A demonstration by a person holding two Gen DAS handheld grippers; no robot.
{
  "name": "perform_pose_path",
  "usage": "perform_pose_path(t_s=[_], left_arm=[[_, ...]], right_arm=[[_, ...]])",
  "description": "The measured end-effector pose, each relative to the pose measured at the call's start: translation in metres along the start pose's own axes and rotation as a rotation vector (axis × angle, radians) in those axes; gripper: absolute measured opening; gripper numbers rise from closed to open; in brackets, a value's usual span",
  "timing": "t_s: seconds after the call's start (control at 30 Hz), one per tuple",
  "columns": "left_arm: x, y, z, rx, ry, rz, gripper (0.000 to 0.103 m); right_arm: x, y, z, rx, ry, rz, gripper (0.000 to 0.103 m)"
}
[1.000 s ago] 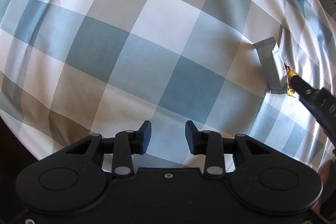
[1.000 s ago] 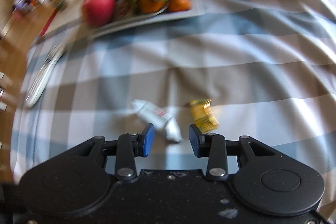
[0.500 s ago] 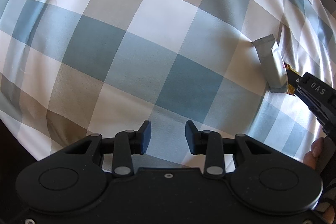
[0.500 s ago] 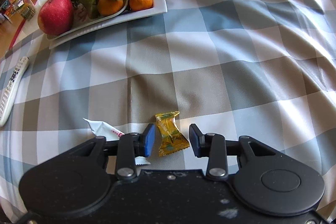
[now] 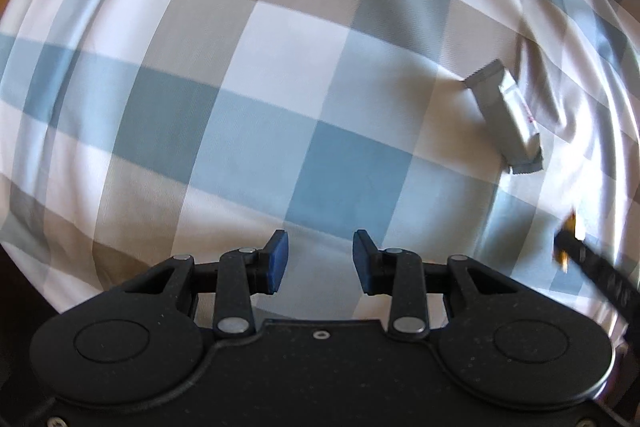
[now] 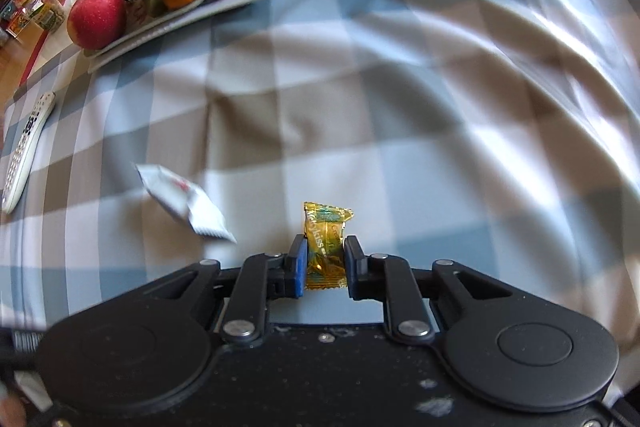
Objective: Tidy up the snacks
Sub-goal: 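Grasp the silver-white wrapped candy with the left tool while the right tool holds the gold candy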
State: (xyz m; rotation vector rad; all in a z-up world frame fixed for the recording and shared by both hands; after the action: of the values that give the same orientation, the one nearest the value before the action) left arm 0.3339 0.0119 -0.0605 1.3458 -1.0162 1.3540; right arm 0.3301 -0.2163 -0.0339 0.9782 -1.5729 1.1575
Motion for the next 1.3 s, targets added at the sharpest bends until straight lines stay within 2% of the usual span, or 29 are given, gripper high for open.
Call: perform_pose_path(t_s=[0.07, 0.23, 0.4, 0.57, 0.77, 0.97, 1.1, 1.3], left_arm=[[0.003, 0.004, 0.007, -0.028, -0.007, 0.026, 0.044], [0.015, 0.020, 0.022, -0.113, -0.039, 0.131, 0.044], [0.023, 0.021, 0.027, -0.079, 0.012, 0.143, 0.044], [0.037, 0.002, 0.035, 0.002, 0.061, 0.149, 0.044], [0.056, -0.018, 0.076, -0.034, 0.038, 0.213, 0.045], [0.039, -0.040, 0.112, -0.028, 0.053, 0.210, 0.046], [0.024, -0.047, 0.124, -0.016, 0.004, 0.204, 0.047], [0.026, -0.033, 0.112, -0.059, -0.079, 0.222, 0.049]], right_arm=[[0.007, 0.012, 0.012, -0.014, 0.007, -0.019, 0.020], [0.020, 0.042, 0.037, -0.046, -0.046, -0.045, 0.020], [0.022, 0.051, 0.046, -0.060, -0.051, -0.079, 0.020], [0.029, 0.047, 0.062, -0.158, -0.085, -0.091, 0.020], [0.045, 0.046, 0.074, -0.212, -0.153, -0.087, 0.020], [0.055, 0.044, 0.078, -0.222, -0.194, -0.080, 0.020], [0.056, 0.042, 0.082, -0.237, -0.198, -0.079, 0.020], [0.063, 0.040, 0.082, -0.233, -0.240, -0.072, 0.020]])
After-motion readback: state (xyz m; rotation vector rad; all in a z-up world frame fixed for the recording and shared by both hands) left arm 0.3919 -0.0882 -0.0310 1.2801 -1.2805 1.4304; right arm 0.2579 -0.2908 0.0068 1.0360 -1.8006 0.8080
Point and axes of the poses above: each gripper's, at about its wrist camera, not at the fingertips, and x roughly against the way its jaws point, z to its right, y to its underside, the point moved 1 cm from there along -x, roughly the way its jaws point, and after that the axes turned 1 degree about -y, right-handed, at the moved point
